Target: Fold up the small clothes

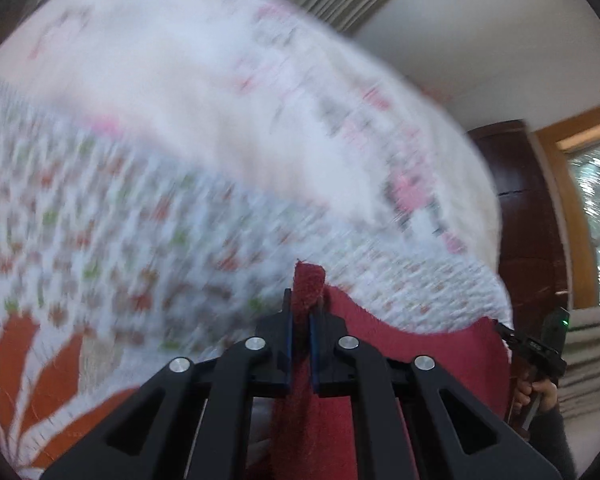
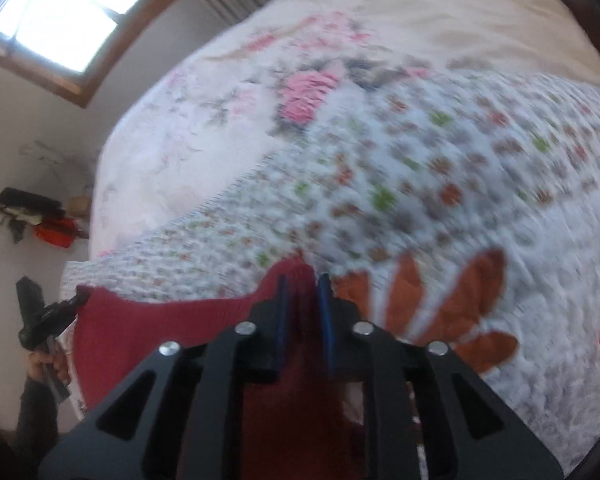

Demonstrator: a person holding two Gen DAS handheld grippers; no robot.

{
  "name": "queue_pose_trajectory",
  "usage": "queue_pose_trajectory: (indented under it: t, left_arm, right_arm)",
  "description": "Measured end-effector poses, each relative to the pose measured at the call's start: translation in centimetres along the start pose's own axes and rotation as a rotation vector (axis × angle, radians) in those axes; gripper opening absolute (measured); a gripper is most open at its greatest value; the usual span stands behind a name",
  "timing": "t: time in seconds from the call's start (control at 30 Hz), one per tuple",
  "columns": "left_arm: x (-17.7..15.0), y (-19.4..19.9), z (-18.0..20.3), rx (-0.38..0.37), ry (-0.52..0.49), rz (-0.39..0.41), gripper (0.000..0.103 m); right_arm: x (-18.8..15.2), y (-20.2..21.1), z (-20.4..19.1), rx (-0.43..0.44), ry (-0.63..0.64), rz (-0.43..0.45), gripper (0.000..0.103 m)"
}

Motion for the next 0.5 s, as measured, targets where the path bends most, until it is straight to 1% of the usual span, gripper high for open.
queue_pose_trajectory:
  t: [0.03, 0.07, 0.1, 0.17, 0.2, 0.27, 0.3, 0.33, 0.37, 0.4, 0.43, 0.47, 0.5]
  left_arm:
    - [-0.4, 0.4, -0.5, 0.011, 0.016, 0.003, 0.013]
    - [-0.4, 1.5, -0.7, 0.006, 0.021, 0.031, 0.021]
    - [-0.6, 3.0, -0.7, 0.018, 0.011, 0.065, 0.025]
    - [-1.4, 5.8, 0.1, 0.038, -0.050, 0.113, 0.027]
    - [-2.7, 7.6, 1.8, 0.005, -0.108, 0.132, 0.032]
    - [-5.3, 9.4, 4.8, -0.058, -0.180, 0.132, 0.041]
    - [-7.6, 10.0, 7.1, -0.113, -0.227, 0.119, 0.042]
    - [-9.0, 10.2, 8.5, -0.149, -0.251, 0.114, 0.044]
    - [-11.0, 10.1, 9.9, -0.179, -0.277, 0.104, 0.044]
    - [-11.9, 10.0, 10.2, -0.179, -0.290, 0.096, 0.044]
    - [-13.5, 9.3, 10.6, -0.152, -0.315, 0.088, 0.044]
    - [-14.5, 8.7, 10.4, -0.132, -0.330, 0.080, 0.044]
    - [-15.4, 8.0, 10.0, -0.120, -0.328, 0.065, 0.044]
  right_arm:
    - [-0.2, 0.8, 0.2, 0.016, -0.011, 0.018, 0.022]
    - [-0.5, 2.1, 0.5, 0.037, -0.028, 0.042, 0.033]
    - [-1.3, 3.8, 0.9, 0.041, -0.039, 0.065, 0.037]
    - [-2.9, 6.3, 1.3, 0.049, -0.036, 0.093, 0.038]
    - [-4.4, 7.8, 1.5, 0.057, -0.024, 0.102, 0.039]
    - [-8.1, 9.0, 2.2, 0.042, -0.019, 0.077, 0.046]
    - [-9.4, 9.2, 2.5, 0.038, -0.027, 0.066, 0.048]
    - [-10.7, 9.4, 2.7, 0.038, -0.037, 0.058, 0.049]
    - [-12.3, 9.4, 2.9, 0.051, -0.054, 0.049, 0.051]
    - [-13.7, 9.1, 2.9, 0.064, -0.068, 0.030, 0.053]
    - [-14.9, 8.9, 2.8, 0.072, -0.076, 0.009, 0.053]
    - [-15.9, 8.6, 2.7, 0.074, -0.077, -0.008, 0.049]
    - [-16.7, 8.4, 2.5, 0.075, -0.064, -0.023, 0.040]
Point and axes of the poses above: each gripper's, at about its wrist camera, not at the fingertips, and y roughly against the way its jaws point, z to its right, x to its top, the point moved 10 cm from there along -y, roughly the way its jaws point, and after that the axes turned 4 degrees about -x, right-handed, at the moved point
